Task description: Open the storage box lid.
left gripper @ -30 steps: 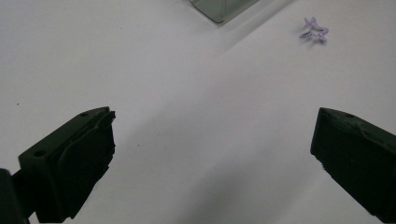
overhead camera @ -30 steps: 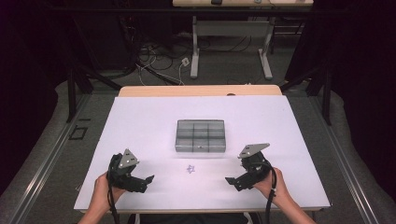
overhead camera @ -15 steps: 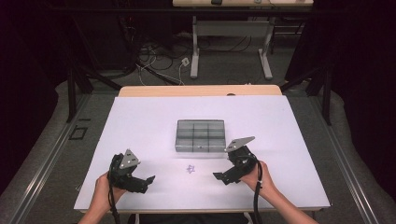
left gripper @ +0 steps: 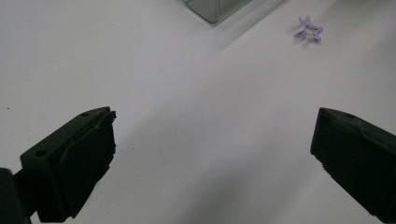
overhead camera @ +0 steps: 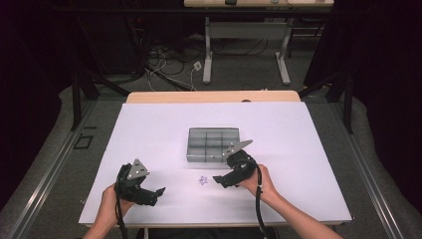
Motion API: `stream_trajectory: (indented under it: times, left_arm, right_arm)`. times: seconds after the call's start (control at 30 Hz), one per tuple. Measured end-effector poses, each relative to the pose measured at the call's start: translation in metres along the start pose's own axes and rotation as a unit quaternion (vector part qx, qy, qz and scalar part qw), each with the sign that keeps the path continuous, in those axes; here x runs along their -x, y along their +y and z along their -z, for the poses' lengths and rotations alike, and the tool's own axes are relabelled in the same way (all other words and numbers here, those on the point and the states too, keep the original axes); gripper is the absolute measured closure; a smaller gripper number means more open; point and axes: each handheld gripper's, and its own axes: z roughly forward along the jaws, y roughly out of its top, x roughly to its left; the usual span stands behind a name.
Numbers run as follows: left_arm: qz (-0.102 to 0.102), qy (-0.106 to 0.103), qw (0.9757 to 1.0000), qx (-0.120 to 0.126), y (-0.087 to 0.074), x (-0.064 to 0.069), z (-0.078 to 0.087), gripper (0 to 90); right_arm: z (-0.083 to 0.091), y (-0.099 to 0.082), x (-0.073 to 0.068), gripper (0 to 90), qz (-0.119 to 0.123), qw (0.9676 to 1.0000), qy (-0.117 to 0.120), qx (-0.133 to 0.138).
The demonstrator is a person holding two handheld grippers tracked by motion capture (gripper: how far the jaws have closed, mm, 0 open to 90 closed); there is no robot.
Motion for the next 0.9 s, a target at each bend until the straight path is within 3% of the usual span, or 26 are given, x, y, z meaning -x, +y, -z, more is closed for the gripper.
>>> stream_trajectory:
  times: [0.03, 0.13, 0.23, 0.3, 0.37, 0.47, 0.5, 0.77, 0.9]
  left_arm:
    - [-0.002, -0.002, 1.0, -0.001, 0.0, 0.0, 0.0, 0.0]
    - [-0.003, 0.0, 1.0, -0.001, 0.001, 0.001, 0.0, 0.0]
    - [-0.002, 0.0, 1.0, 0.001, 0.0, 0.0, 0.0, 0.0]
    - [-0.003, -0.004, 1.0, -0.003, 0.0, -0.001, 0.0, 0.0]
    - [-0.005, -0.008, 0.9999, -0.005, 0.001, 0.0, 0.0, 0.0]
    - [-0.008, -0.009, 0.9999, -0.005, 0.001, 0.001, 0.0, 0.0]
    - [-0.009, -0.009, 0.9999, -0.005, 0.002, 0.001, 0.0, 0.0]
    - [-0.013, -0.013, 0.9998, -0.009, 0.002, 0.0, -0.001, 0.0]
    - [-0.012, -0.015, 0.9998, -0.007, 0.002, 0.002, -0.002, 0.0]
  right_arm:
    - [-0.004, 0.004, -0.001, 25.1, 0.004, 1.0, -0.003, 0.007]
    - [-0.007, 0.007, -0.002, 27.5, 0.008, 0.9999, -0.005, 0.004]
    - [-0.012, 0.011, -0.003, 36.6, 0.009, 0.9998, -0.016, 0.003]
    - [-0.013, 0.013, -0.003, 42.4, 0.001, 0.9997, -0.024, 0.005]
    - [-0.017, 0.01, -0.001, 51.0, -0.009, 0.9991, -0.025, 0.033]
    - [-0.019, 0.01, -0.001, 55.6, -0.018, 0.9989, -0.03, 0.03]
    - [-0.021, 0.009, 0.001, 61.0, -0.025, 0.9985, -0.036, 0.032]
    - [-0.029, 0.005, 0.009, 72.2, -0.049, 0.9975, -0.041, 0.027]
    - [-0.033, 0.002, 0.011, 78.3, -0.057, 0.9963, -0.057, 0.029]
